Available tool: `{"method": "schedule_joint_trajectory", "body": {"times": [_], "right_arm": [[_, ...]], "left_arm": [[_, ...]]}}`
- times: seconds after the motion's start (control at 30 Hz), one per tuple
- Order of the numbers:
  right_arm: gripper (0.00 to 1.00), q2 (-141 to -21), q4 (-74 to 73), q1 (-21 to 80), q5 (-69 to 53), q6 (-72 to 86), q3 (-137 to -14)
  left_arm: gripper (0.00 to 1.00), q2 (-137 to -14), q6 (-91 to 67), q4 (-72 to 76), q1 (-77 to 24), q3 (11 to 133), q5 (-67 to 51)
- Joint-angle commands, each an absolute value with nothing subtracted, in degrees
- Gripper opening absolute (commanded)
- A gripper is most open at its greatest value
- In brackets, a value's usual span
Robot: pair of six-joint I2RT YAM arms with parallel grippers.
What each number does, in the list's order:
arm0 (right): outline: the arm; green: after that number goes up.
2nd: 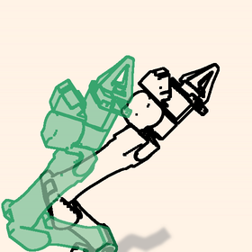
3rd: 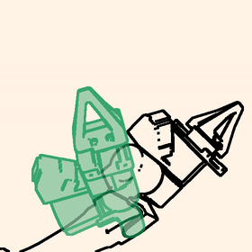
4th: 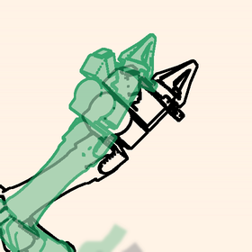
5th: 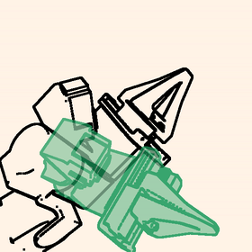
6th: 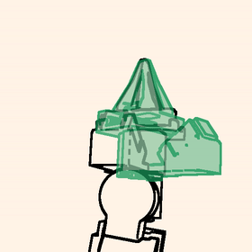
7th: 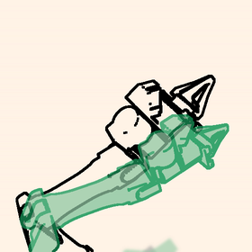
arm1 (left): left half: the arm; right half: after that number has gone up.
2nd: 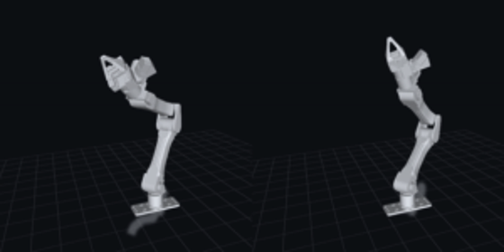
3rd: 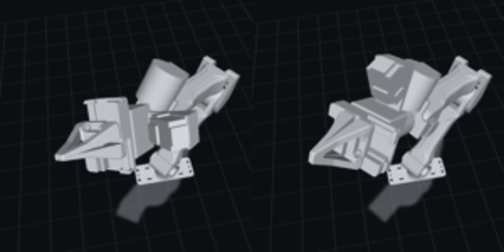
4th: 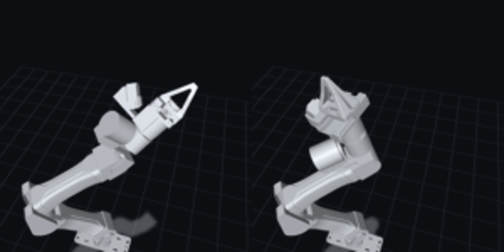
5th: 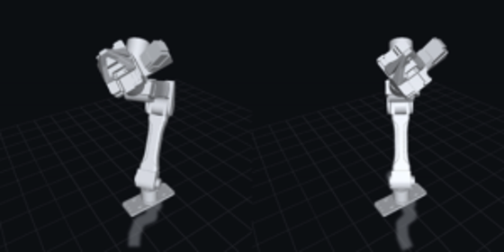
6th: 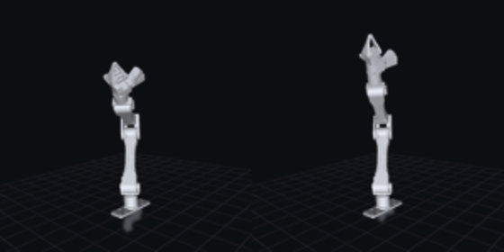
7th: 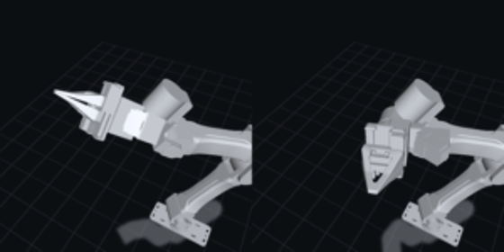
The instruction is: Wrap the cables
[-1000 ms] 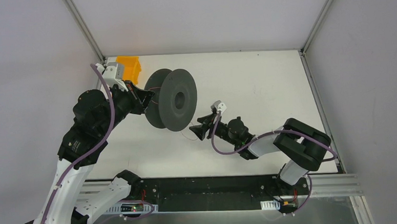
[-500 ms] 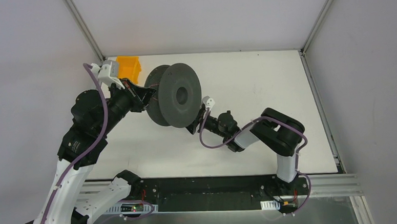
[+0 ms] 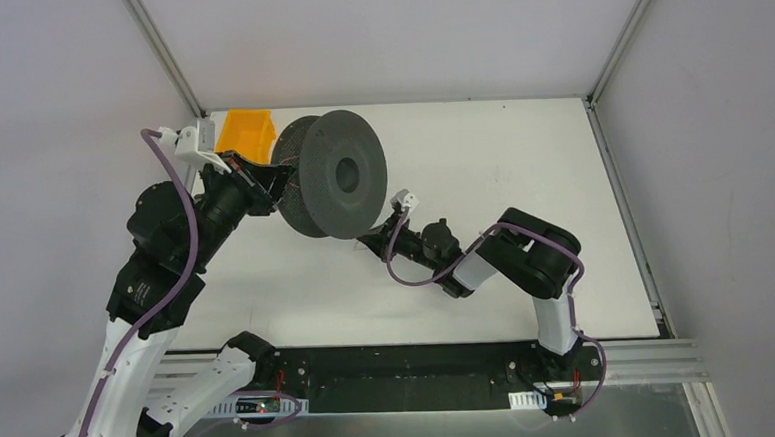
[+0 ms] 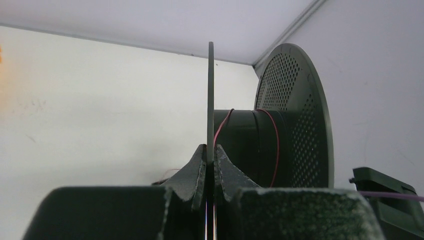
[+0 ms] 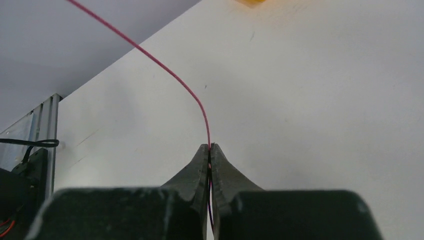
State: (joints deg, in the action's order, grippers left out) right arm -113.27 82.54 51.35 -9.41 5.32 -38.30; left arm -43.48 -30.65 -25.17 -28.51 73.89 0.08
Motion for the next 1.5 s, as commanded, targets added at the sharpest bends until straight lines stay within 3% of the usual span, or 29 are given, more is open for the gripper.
{"method": "schedule_joint_trajectory", "body": {"times": [0.0, 0.3, 0.47, 0.63, 0.9, 1.3, 1.47], "right_arm": [[0.01, -109.93, 84.73, 51.32, -8.02, 12.57, -33.32], [0.0, -99.1, 75.7, 54.81, -3.98, 16.57, -23.58], [0.0, -87.47, 59.13, 58.66, -2.77, 13.96, -23.0], [0.0, -71.36, 32.64, 64.81, 4.16, 7.55, -28.34], [0.0, -53.66, 5.43, 67.08, 14.51, 7.34, -38.7], [0.0, -55.65, -10.56, 63.13, 19.77, 2.64, -54.18], [0.03, -55.16, -16.36, 56.33, 13.35, 5.32, -57.68]], "left_arm": [[0.0, -43.43, -27.7, -17.86, -28.7, 75.73, 7.93], [0.0, -46.65, -18.3, -17.86, -28.65, 76.25, 16.61], [0.0, -48.3, -12.86, -18.52, -28.65, 76.06, 21.11], [0.0, -49.35, -8.13, -18.93, -28.65, 74.53, 23.63], [0.0, -52.57, -1.97, -21.76, -28.75, 70.01, 20.16], [0.0, -54.86, 2.23, -30.27, -29.9, 63.51, 9.86], [0.0, -55.1, 3.73, -34.58, -30.27, 62.87, 7.05]]}}
